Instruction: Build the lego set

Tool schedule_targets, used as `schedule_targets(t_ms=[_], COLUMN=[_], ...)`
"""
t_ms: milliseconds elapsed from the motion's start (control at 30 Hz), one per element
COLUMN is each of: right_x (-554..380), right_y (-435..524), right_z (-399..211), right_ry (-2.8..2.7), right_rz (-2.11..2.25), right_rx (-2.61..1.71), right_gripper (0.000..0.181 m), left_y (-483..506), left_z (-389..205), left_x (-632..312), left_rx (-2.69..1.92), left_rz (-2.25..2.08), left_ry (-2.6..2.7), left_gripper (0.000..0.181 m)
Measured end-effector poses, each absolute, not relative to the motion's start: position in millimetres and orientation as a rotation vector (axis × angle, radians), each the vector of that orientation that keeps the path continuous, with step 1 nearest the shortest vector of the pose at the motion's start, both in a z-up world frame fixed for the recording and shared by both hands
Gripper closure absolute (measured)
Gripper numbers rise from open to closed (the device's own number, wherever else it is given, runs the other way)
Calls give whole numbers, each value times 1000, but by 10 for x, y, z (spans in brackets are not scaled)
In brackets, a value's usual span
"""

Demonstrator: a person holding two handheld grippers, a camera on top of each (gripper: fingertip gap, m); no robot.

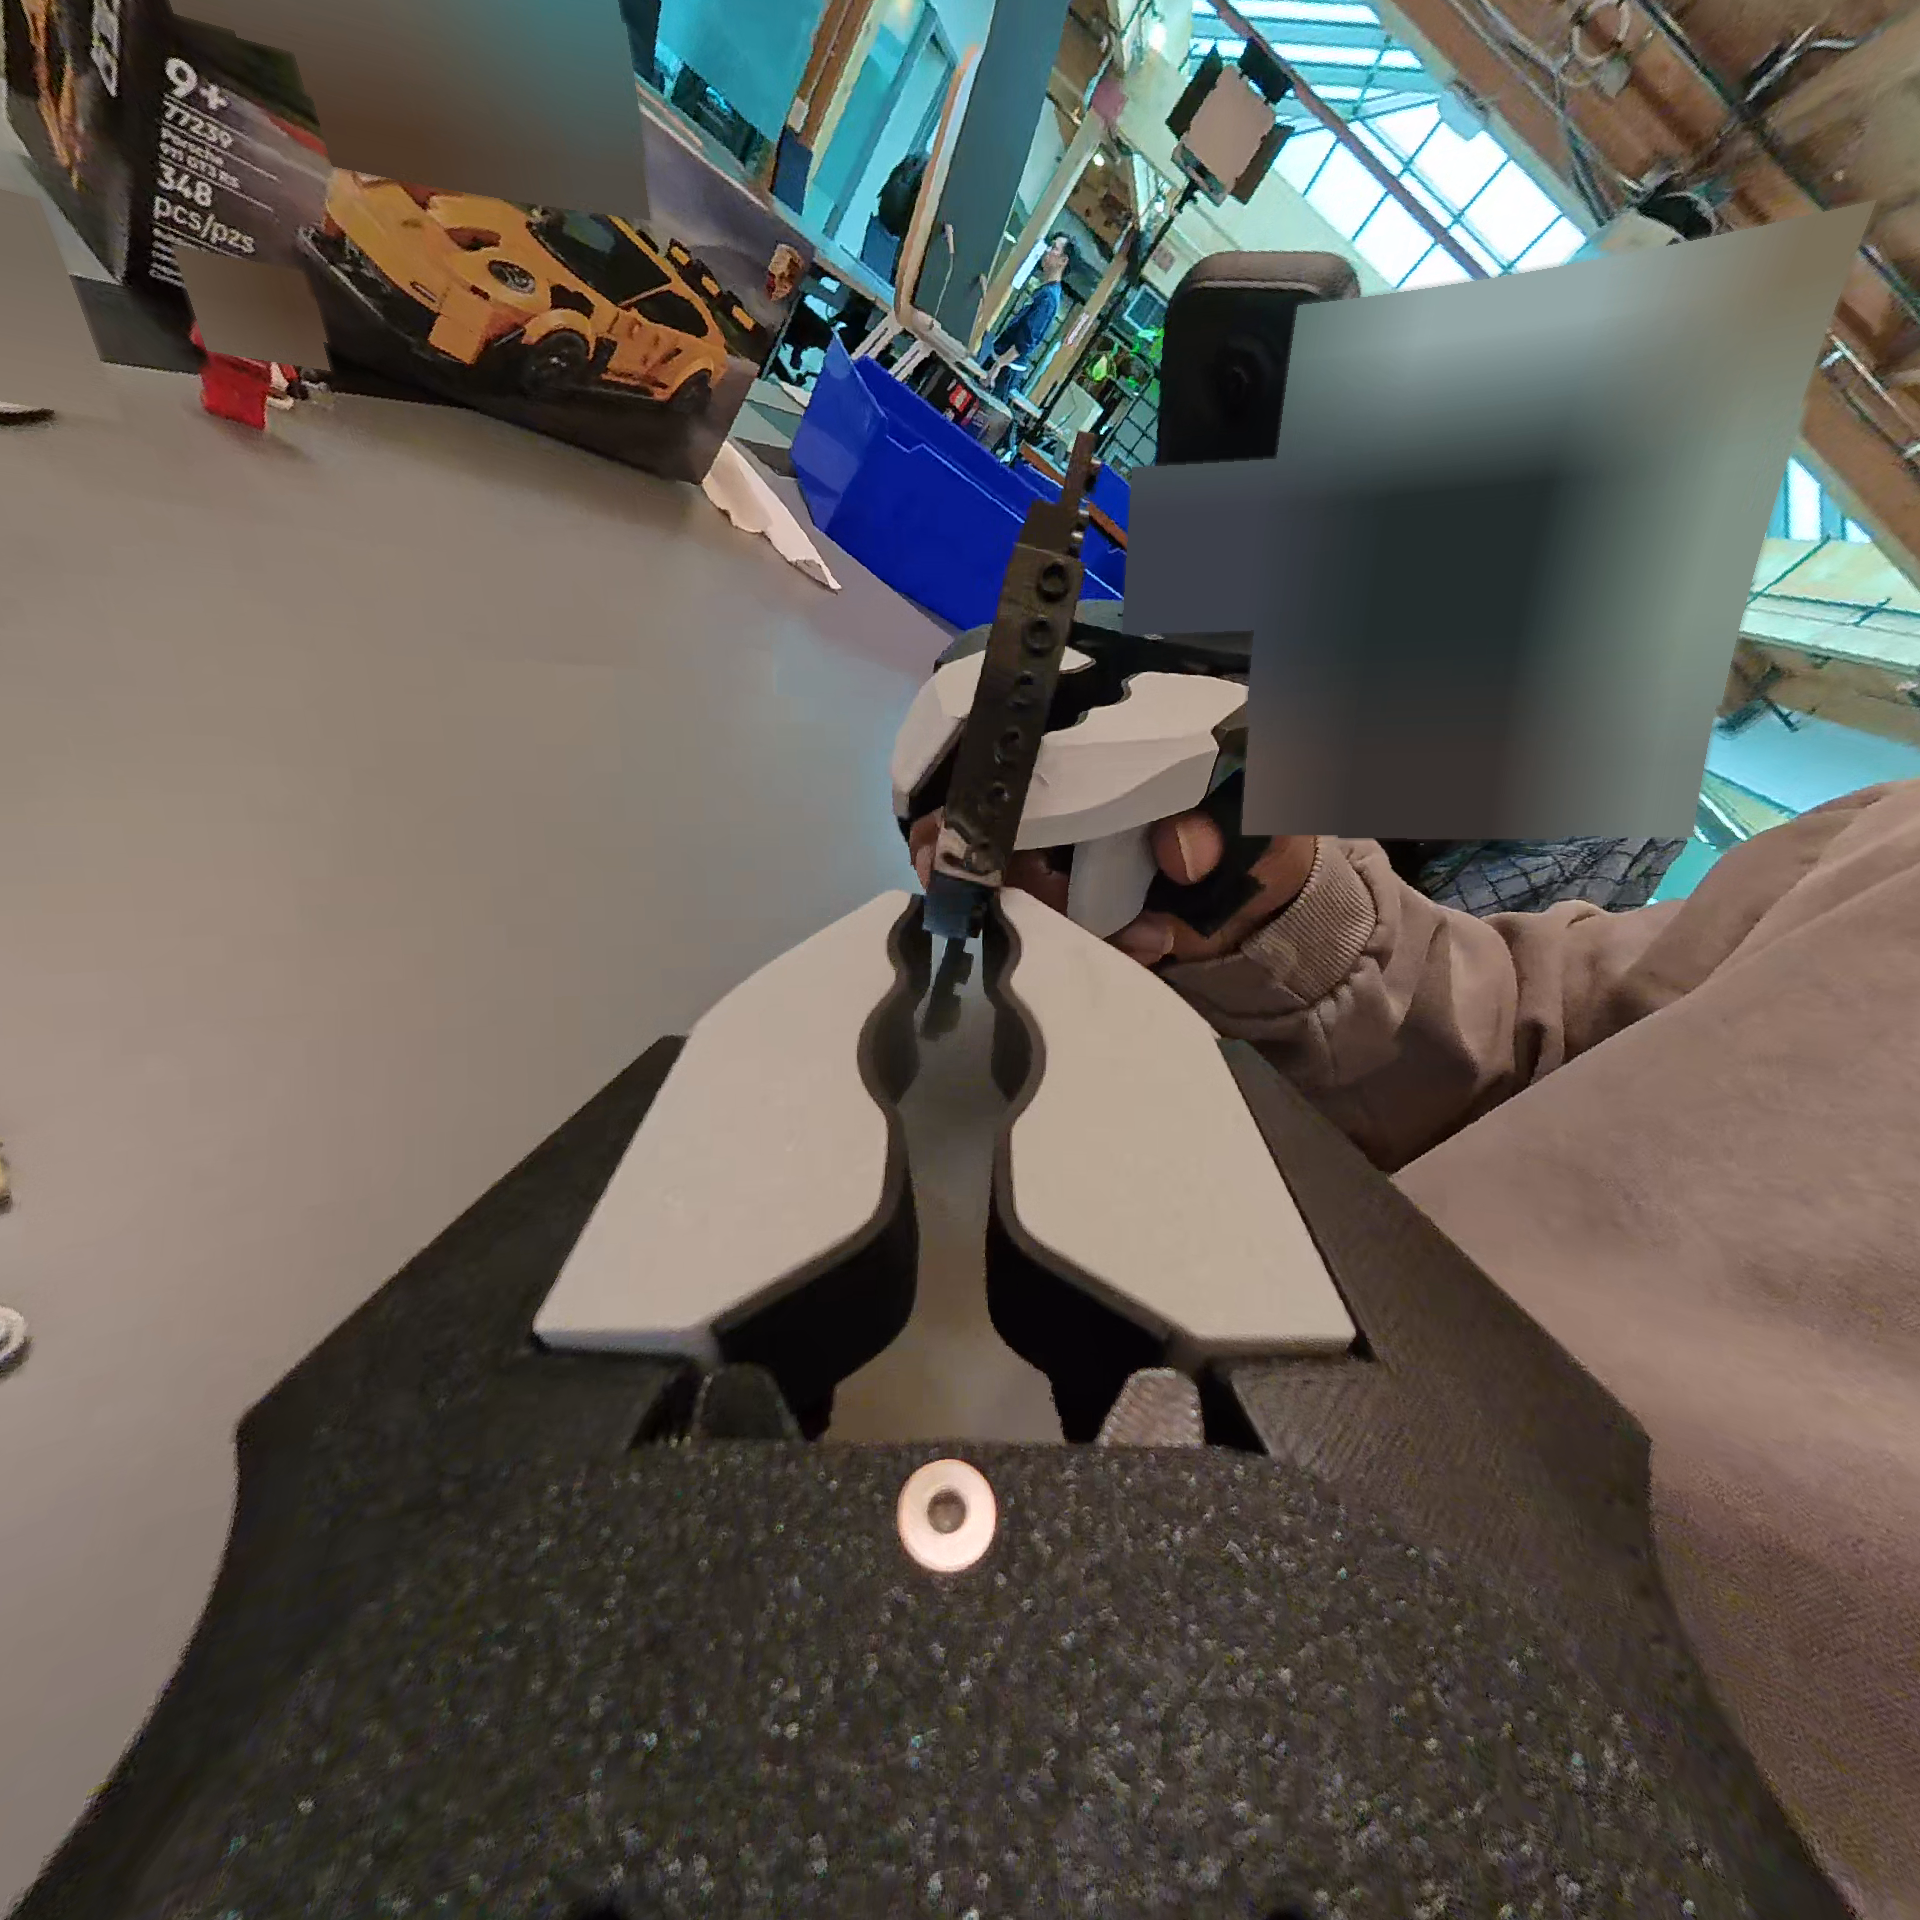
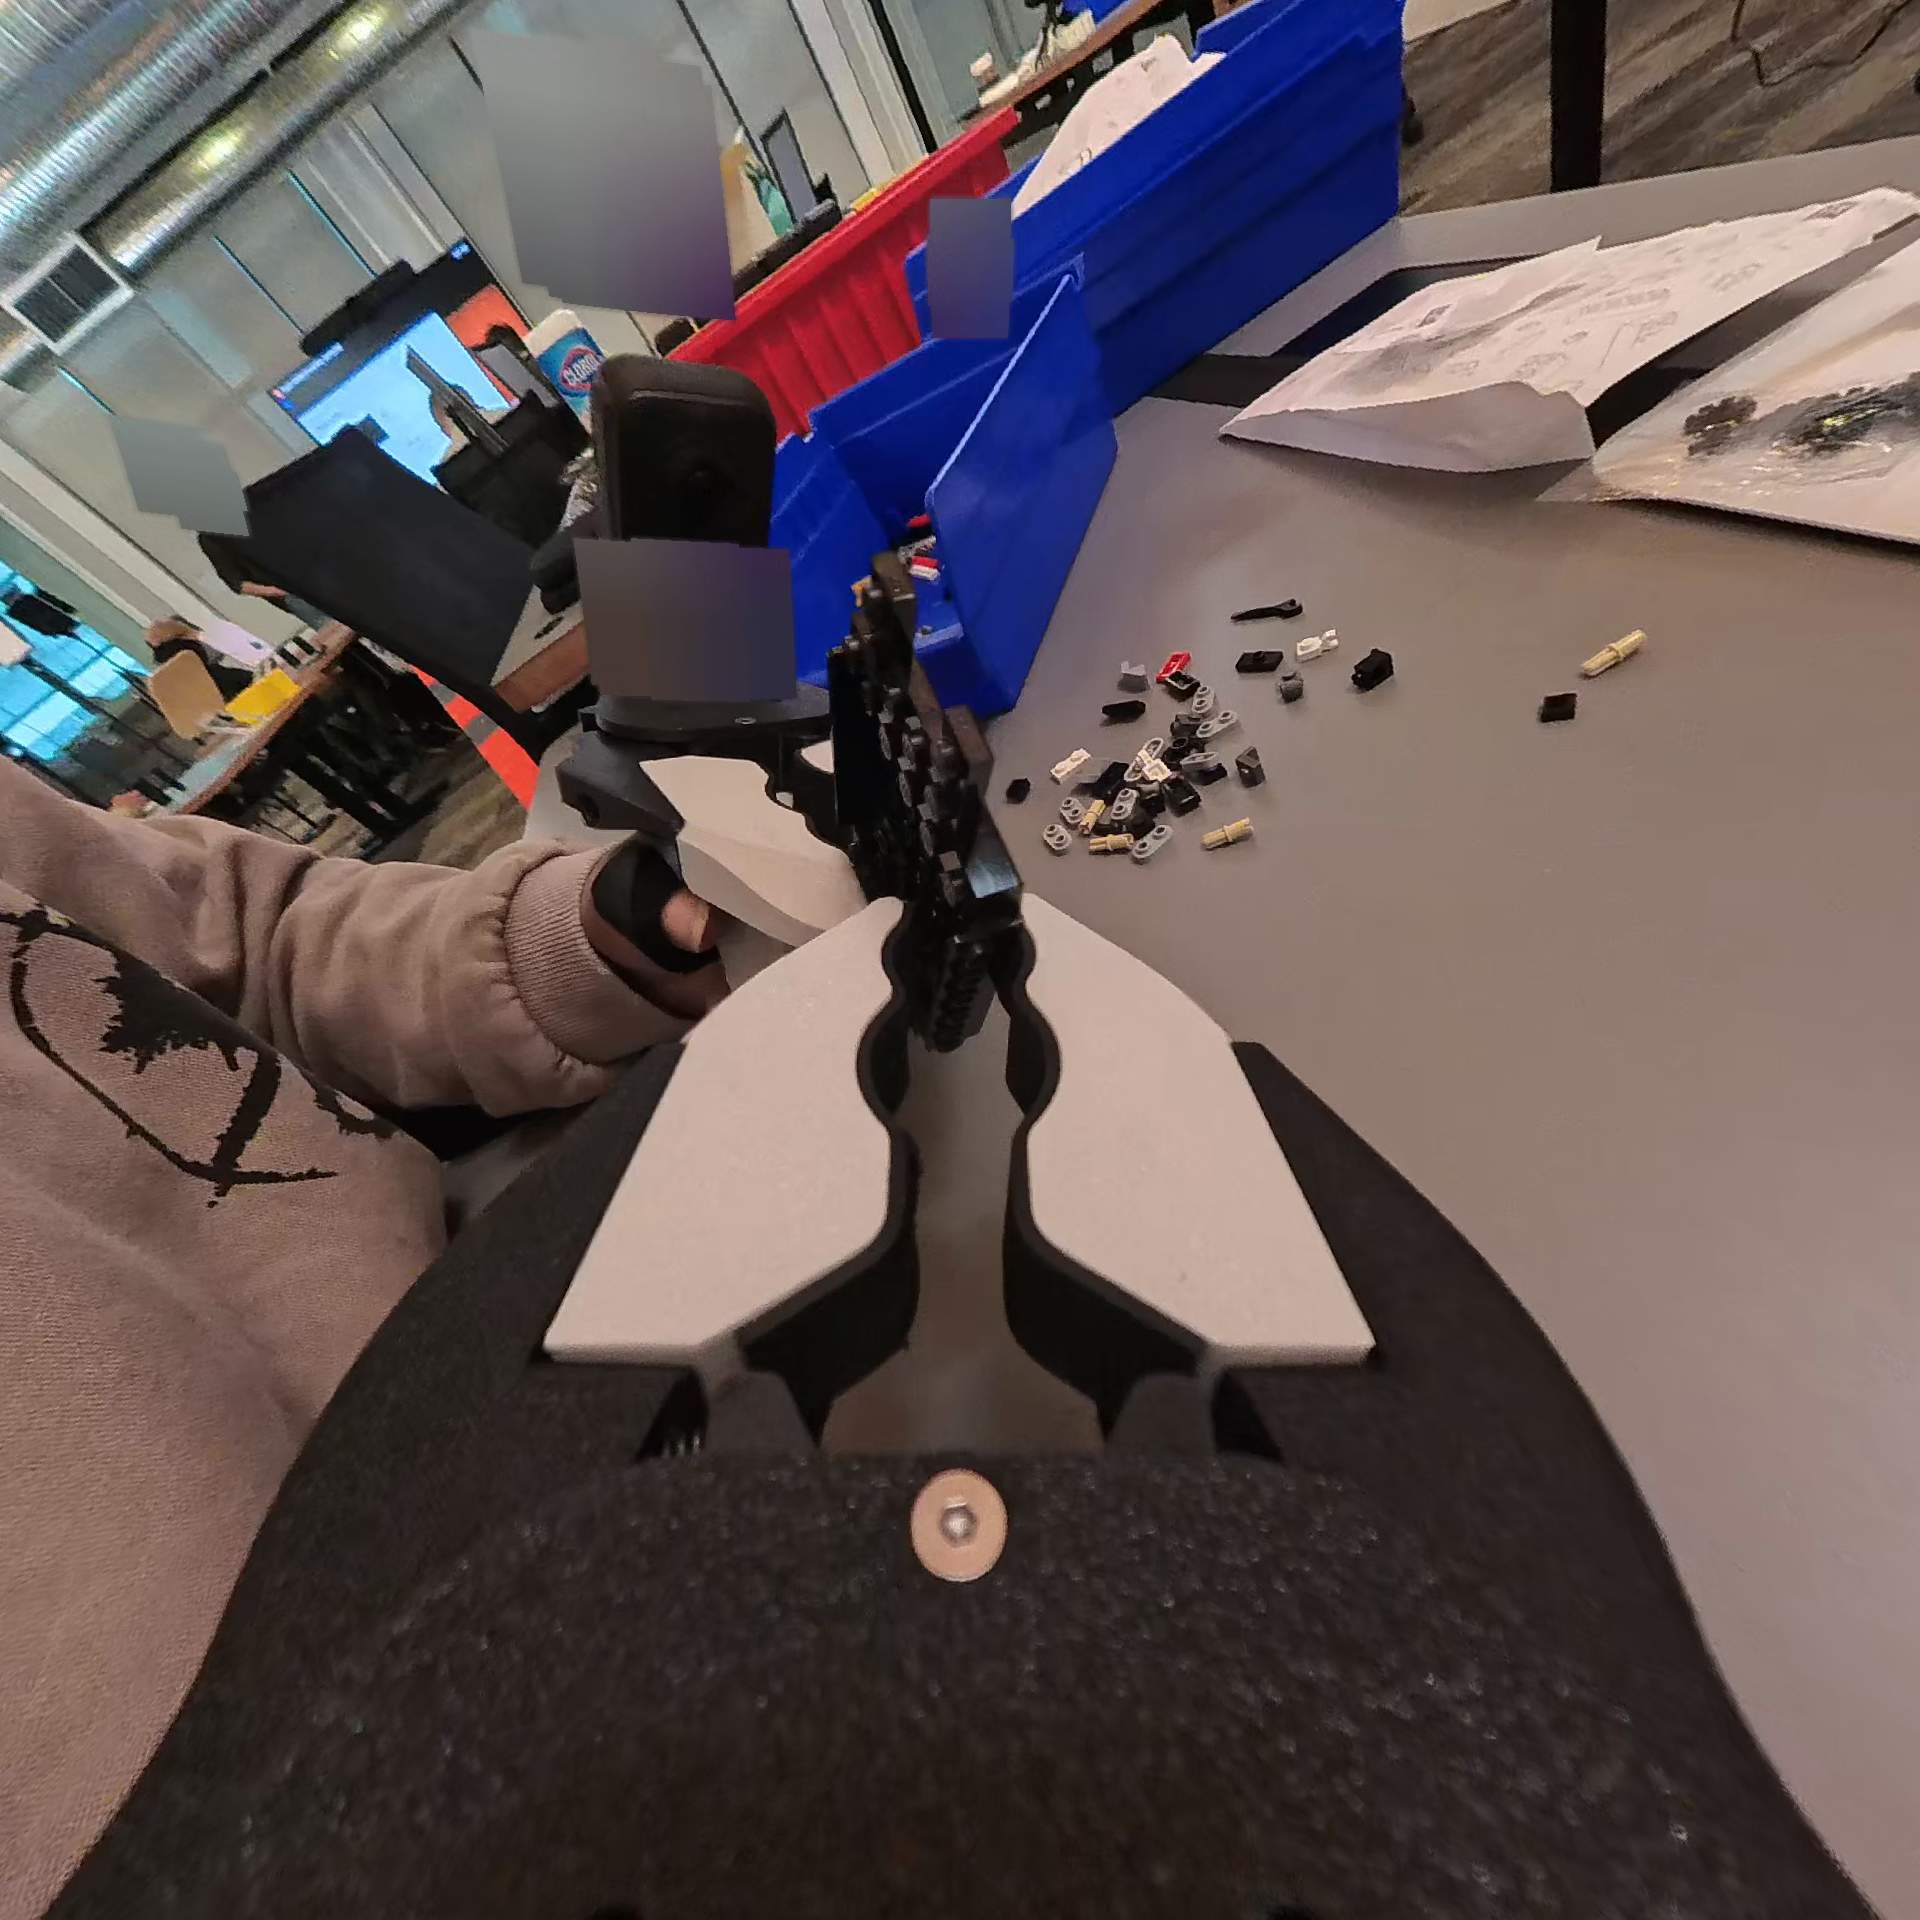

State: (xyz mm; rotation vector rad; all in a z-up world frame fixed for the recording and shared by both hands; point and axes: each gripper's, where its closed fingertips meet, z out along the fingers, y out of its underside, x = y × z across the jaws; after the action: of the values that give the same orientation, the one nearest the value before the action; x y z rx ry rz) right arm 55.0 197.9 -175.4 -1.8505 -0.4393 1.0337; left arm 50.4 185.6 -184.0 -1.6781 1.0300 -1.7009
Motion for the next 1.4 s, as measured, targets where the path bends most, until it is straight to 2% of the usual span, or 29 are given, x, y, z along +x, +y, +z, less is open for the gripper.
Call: schedule_targets(t_ms=[633,800,1033,1400], right_x=[524,531,535,531], right_y=[1971,1989,1966,1961], right_z=[-1880,-1839,-1833,-1884], right_ry=[-490,-388,-428,-471], right_rz=[1013,1157,1173,1078], right_rx=[-1834,-1827,-1826,-1833], right_gripper=[172,172,164,170], left_y=[1865,1872,1886,1874], left_z=[-1935,-1905,-1886,-1923], left_x=[478,487,484,473], left_rx=[-1814,-1798,-1785,-1779], left_rz=[-1711,-1799,-1815,-1709], left_ry=[1031,977,967,1031], left_gripper=[172,172,172,172])
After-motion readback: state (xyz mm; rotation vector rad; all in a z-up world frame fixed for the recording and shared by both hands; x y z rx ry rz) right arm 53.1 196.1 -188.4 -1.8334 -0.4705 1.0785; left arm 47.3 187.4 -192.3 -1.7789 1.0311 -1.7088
